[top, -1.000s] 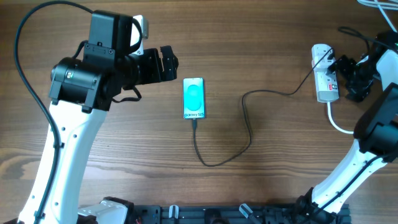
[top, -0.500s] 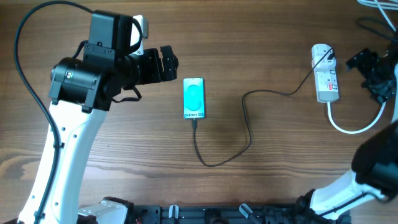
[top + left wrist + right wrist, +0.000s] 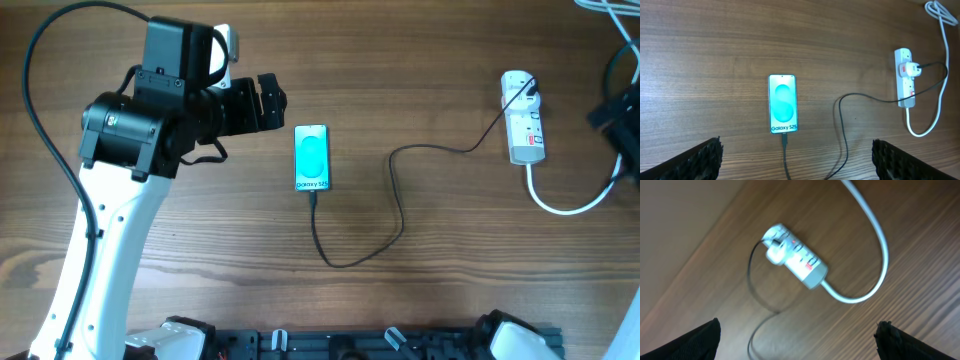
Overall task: Plug charger to phone and switch on socket
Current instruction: 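Lift the right gripper off the power strip and retract it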
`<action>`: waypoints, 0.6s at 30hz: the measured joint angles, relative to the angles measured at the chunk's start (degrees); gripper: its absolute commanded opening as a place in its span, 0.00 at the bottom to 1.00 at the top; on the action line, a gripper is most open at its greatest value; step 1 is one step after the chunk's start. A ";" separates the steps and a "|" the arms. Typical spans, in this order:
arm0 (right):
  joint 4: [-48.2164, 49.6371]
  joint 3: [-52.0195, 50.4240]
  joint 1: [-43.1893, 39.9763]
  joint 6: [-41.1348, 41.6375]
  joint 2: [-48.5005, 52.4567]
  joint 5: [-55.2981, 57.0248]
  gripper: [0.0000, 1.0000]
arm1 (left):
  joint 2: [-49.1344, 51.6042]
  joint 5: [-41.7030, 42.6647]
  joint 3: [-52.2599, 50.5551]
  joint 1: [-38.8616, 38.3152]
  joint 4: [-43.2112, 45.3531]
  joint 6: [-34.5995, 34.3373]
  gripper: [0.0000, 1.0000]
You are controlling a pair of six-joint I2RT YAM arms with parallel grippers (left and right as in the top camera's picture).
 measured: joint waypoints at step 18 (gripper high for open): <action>5.25 -26.47 4.68 2.12 -25.11 -4.52 1.00 | 0.00 -0.02 0.00 0.00 -0.11 0.00 1.00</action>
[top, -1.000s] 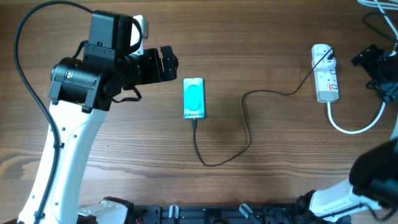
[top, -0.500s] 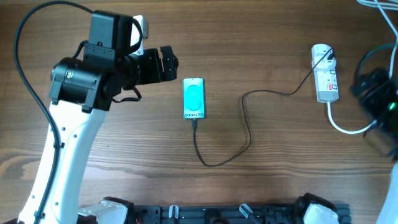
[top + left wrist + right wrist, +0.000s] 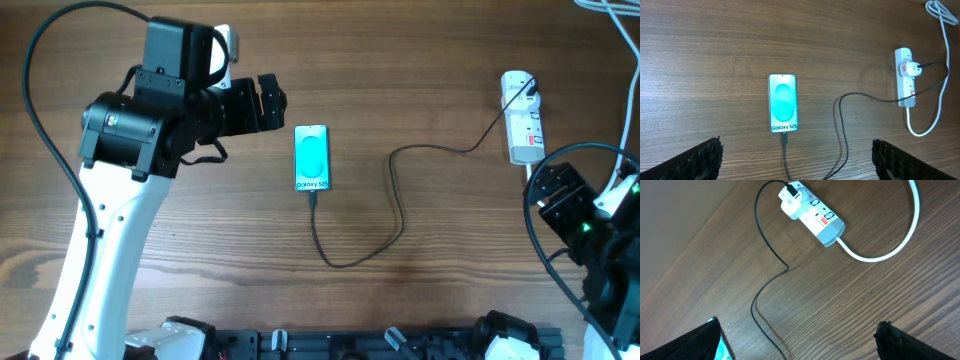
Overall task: Plug charger to phone and switch on socket
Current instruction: 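Lift the right gripper off the power strip and retract it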
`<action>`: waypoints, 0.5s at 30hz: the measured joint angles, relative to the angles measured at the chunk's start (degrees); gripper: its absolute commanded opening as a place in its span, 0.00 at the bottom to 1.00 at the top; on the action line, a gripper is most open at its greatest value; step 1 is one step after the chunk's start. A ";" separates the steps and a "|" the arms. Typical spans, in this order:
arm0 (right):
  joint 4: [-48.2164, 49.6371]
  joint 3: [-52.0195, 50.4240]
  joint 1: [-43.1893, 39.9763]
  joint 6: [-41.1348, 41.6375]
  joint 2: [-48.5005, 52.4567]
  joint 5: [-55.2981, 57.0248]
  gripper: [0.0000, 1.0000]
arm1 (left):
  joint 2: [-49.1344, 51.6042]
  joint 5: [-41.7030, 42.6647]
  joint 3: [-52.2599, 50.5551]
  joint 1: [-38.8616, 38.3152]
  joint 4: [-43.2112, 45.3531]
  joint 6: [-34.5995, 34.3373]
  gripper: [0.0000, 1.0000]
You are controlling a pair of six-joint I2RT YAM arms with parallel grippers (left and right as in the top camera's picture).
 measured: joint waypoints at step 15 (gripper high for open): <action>0.22 -0.09 0.02 0.17 8.76 0.11 1.00 | 0.00 0.00 0.00 0.00 0.00 0.00 1.00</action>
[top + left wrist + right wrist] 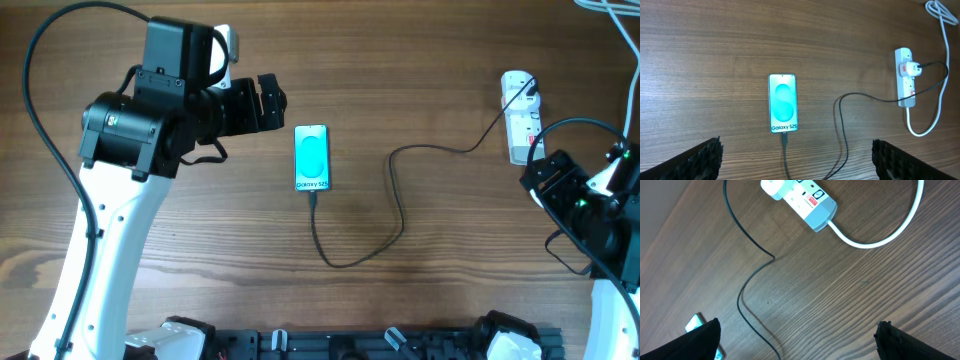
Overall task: Plug charger to phone and switch on socket
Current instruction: 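Lift the right gripper off the power strip and retract it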
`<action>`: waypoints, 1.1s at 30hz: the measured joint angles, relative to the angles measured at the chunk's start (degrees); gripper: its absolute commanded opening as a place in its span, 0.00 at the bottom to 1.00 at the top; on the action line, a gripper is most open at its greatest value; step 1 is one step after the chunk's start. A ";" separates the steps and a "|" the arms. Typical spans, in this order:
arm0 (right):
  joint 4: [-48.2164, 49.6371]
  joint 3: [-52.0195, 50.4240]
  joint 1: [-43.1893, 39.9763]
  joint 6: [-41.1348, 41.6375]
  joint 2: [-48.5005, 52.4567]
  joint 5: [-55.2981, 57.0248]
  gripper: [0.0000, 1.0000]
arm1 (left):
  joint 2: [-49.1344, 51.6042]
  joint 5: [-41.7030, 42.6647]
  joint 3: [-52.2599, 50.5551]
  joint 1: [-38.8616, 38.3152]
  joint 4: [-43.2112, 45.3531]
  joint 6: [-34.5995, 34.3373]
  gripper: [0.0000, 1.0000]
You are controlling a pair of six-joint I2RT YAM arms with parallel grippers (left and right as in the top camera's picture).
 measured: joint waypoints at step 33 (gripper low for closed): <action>62.34 -50.80 24.94 -12.63 -53.31 0.39 1.00 | 0.00 0.00 -0.07 0.00 0.00 0.00 1.00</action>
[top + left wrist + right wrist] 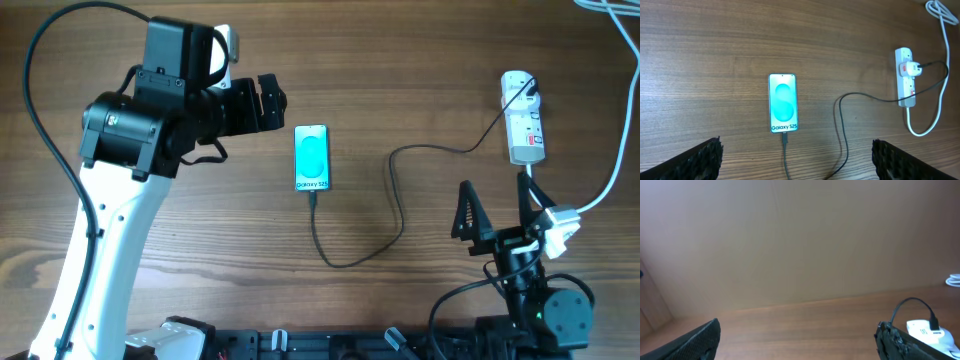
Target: Plug charger to phone and switch on socket
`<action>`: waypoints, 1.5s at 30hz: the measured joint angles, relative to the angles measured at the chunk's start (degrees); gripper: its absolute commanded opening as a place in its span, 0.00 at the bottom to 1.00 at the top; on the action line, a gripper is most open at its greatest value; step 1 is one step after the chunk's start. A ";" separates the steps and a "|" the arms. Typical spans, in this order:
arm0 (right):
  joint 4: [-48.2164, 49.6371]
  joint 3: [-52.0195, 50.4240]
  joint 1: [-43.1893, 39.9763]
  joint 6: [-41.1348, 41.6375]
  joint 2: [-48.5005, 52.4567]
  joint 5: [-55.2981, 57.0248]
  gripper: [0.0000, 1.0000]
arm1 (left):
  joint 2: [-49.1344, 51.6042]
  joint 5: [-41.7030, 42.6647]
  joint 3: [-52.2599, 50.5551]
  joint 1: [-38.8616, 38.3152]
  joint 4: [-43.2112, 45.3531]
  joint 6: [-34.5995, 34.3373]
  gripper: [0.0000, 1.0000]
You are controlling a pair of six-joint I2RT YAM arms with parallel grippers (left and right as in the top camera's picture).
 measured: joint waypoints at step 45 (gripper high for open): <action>1.86 -12.11 -1.68 -15.76 -0.57 3.85 0.99 | 0.00 0.00 0.00 0.00 0.00 0.00 1.00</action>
